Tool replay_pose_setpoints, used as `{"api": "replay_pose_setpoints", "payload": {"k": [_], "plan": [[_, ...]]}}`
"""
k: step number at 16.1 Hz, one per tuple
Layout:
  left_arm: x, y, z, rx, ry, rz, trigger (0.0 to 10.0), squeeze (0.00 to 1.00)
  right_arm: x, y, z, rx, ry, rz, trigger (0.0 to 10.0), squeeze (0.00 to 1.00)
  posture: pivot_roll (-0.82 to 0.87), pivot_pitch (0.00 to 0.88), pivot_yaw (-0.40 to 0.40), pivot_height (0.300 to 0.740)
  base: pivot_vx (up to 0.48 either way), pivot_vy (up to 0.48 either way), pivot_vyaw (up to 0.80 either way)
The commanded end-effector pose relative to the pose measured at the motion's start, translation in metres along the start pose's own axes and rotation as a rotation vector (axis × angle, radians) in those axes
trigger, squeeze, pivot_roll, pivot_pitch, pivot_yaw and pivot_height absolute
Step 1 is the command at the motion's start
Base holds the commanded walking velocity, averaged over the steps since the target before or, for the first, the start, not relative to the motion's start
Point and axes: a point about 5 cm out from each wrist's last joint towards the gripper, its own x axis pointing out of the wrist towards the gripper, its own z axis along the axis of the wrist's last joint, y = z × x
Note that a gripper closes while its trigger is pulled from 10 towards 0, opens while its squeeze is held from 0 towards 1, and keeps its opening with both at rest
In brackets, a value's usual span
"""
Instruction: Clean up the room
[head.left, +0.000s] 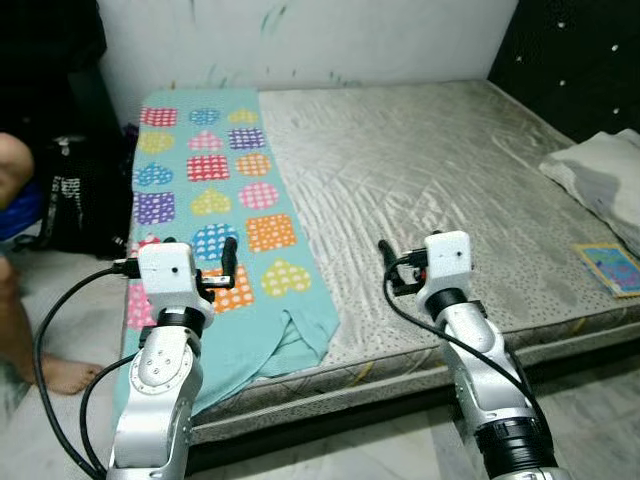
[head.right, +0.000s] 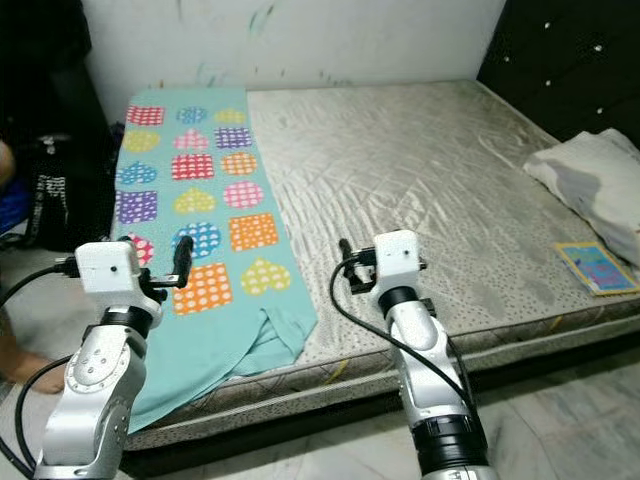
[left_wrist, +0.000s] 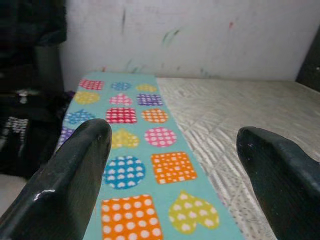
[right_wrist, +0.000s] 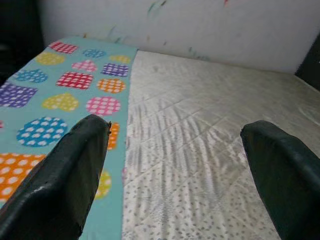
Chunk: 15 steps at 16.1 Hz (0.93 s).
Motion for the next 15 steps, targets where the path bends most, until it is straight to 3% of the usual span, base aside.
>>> {"api": "replay_pose_setpoints", "payload": {"k": [1,4,15], "plan": [[-0.002,0.002,0.004,0.003,-0.005,0.022,10.0,0.00,0.000,-0.003,0.006,-0.009,-0.012,0.006,10.0,0.00,0.04,0.047,-0.059,0.740,0.000,0.000,0.00],[-0.005,0.005,0.004,-0.004,0.002,0.037,10.0,0.00,-0.002,-0.001,0.003,-0.043,-0.001,0.027,10.0,0.00,0.04,0.070,-0.063,0.740,0.000,0.000,0.00],[-0.007,0.009,0.008,-0.012,0.017,0.058,10.0,0.00,-0.008,0.008,0.003,0.018,0.020,0.091,10.0,0.00,0.05,0.127,-0.065,0.735,0.000,0.000,0.00]]}}
